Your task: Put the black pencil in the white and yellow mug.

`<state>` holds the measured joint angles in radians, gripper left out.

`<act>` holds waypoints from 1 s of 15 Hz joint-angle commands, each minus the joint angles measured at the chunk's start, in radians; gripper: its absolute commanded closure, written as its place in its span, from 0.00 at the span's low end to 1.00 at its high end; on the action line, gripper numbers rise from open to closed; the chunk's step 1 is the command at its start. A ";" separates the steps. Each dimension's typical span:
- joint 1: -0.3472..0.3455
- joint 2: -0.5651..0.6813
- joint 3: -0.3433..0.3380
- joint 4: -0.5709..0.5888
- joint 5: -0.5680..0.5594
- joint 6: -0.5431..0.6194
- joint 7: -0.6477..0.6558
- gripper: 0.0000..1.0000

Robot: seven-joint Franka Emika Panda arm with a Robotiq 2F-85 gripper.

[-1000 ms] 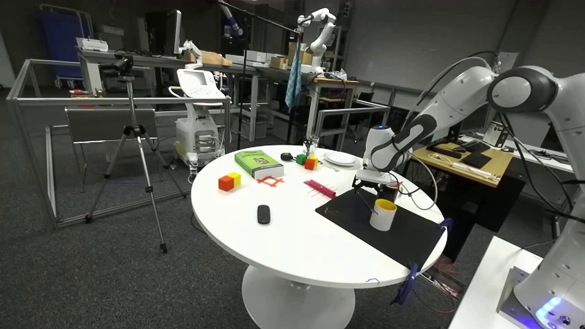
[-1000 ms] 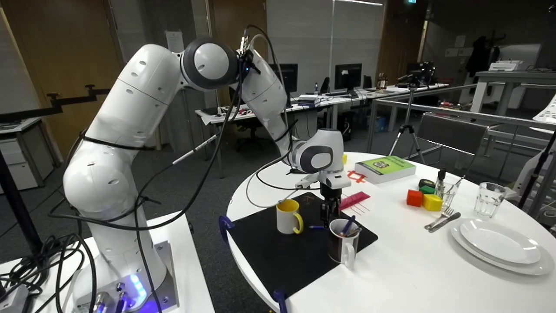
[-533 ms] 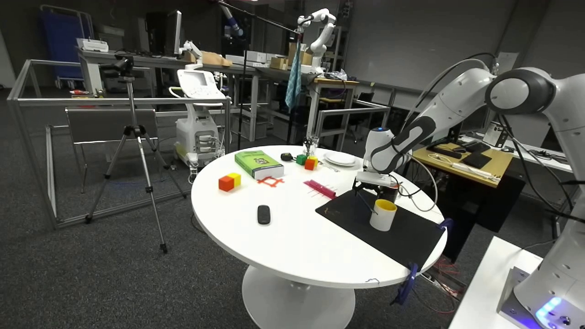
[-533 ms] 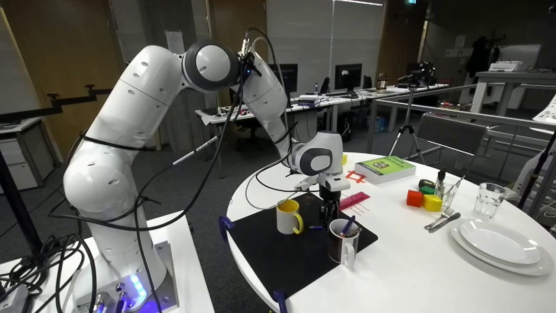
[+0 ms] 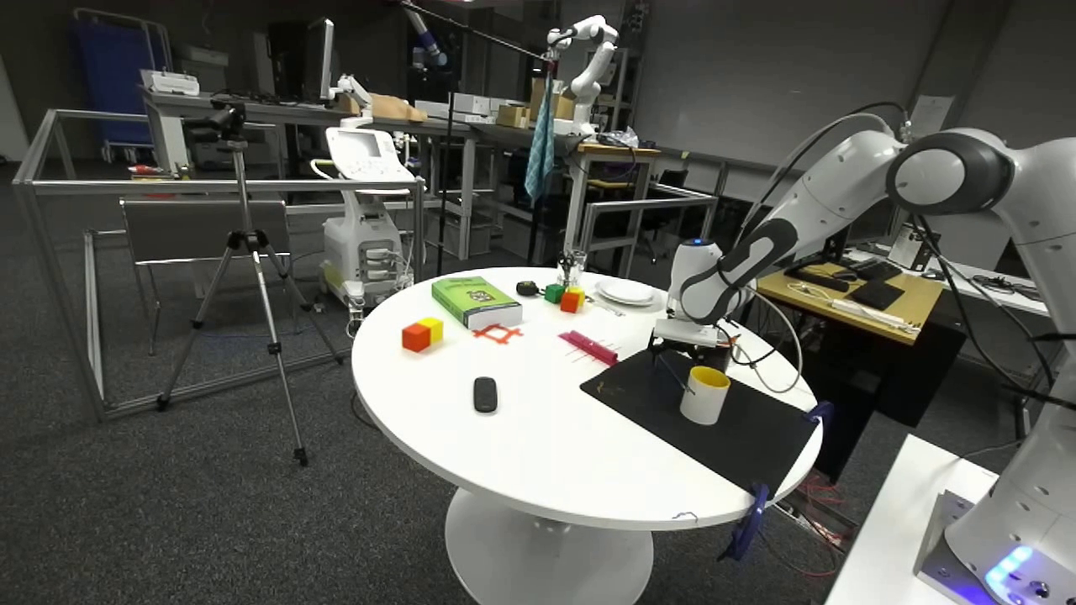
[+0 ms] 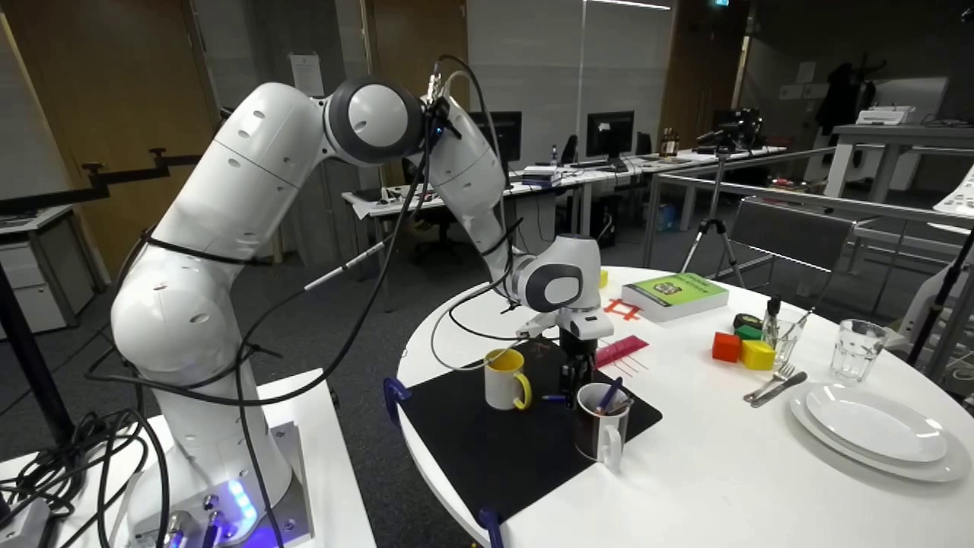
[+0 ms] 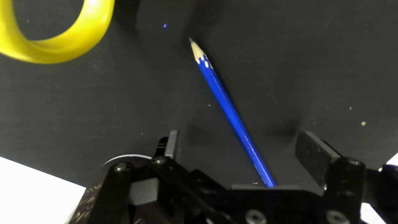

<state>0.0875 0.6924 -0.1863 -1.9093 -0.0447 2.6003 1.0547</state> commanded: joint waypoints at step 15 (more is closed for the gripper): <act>-0.008 0.063 0.002 0.089 0.042 0.034 -0.043 0.95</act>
<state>0.0870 0.7283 -0.1865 -1.8417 -0.0244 2.6102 1.0446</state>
